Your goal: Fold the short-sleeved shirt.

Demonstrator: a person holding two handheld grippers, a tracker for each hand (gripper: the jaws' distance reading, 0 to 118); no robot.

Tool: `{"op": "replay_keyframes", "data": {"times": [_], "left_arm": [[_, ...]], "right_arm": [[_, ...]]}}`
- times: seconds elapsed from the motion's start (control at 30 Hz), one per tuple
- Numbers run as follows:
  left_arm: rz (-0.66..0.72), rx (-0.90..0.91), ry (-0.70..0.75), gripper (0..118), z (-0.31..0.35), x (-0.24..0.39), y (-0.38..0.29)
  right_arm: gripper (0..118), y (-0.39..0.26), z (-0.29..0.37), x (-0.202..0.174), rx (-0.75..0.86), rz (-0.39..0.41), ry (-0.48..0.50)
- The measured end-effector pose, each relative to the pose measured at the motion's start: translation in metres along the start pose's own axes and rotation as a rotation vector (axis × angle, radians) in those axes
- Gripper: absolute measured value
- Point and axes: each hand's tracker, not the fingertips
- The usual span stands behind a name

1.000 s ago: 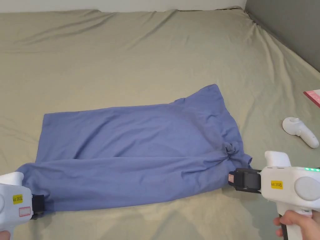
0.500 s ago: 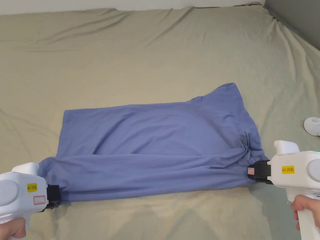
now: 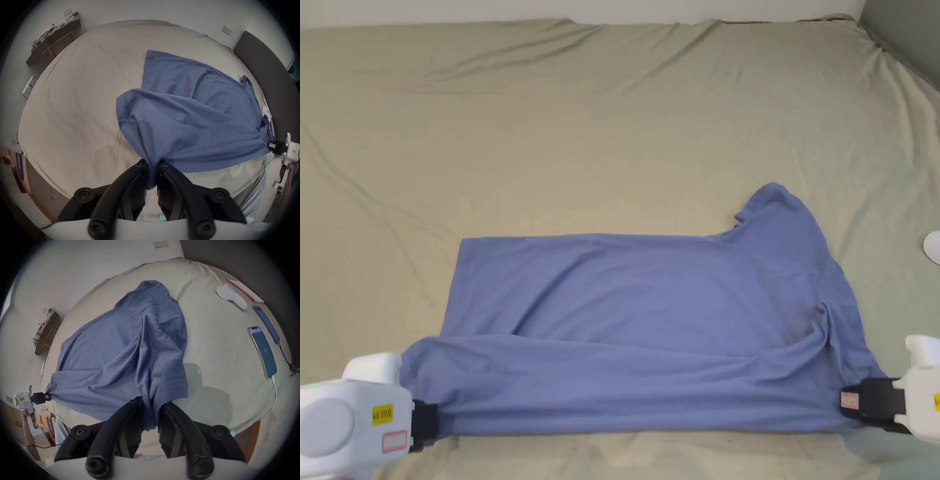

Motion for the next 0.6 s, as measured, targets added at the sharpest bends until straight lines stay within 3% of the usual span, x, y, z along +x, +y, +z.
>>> {"op": "replay_keyframes", "data": {"times": [0.3,0.33,0.37,0.4,0.43,0.47,0.6], "left_arm": [[0.003,-0.03,-0.011,11,0.003,-0.006,-0.032],[0.004,-0.029,-0.011,22,0.002,-0.006,-0.031],[-0.004,-0.02,-0.016,57,0.002,-0.006,-0.03],[-0.014,-0.005,-0.014,100,0.004,-0.005,-0.028],[-0.03,0.011,-0.01,117,0.007,-0.006,-0.026],[-0.046,0.014,0.031,111,0.009,-0.008,-0.023],[-0.064,0.091,0.1,111,0.028,-0.013,0.018]], "right_arm": [[16,-0.026,0.0,0.01,-0.036,-0.008,-0.029],[26,-0.024,0.0,0.006,-0.039,-0.01,-0.035],[48,-0.022,0.001,0.003,-0.039,-0.007,-0.042],[79,-0.022,0.004,0.002,-0.031,-0.01,-0.059],[103,-0.023,0.011,0.001,-0.008,-0.007,-0.099],[104,-0.023,0.018,0.001,0.005,0.006,-0.096],[104,-0.005,0.052,0.001,0.105,-0.001,-0.113]]}}
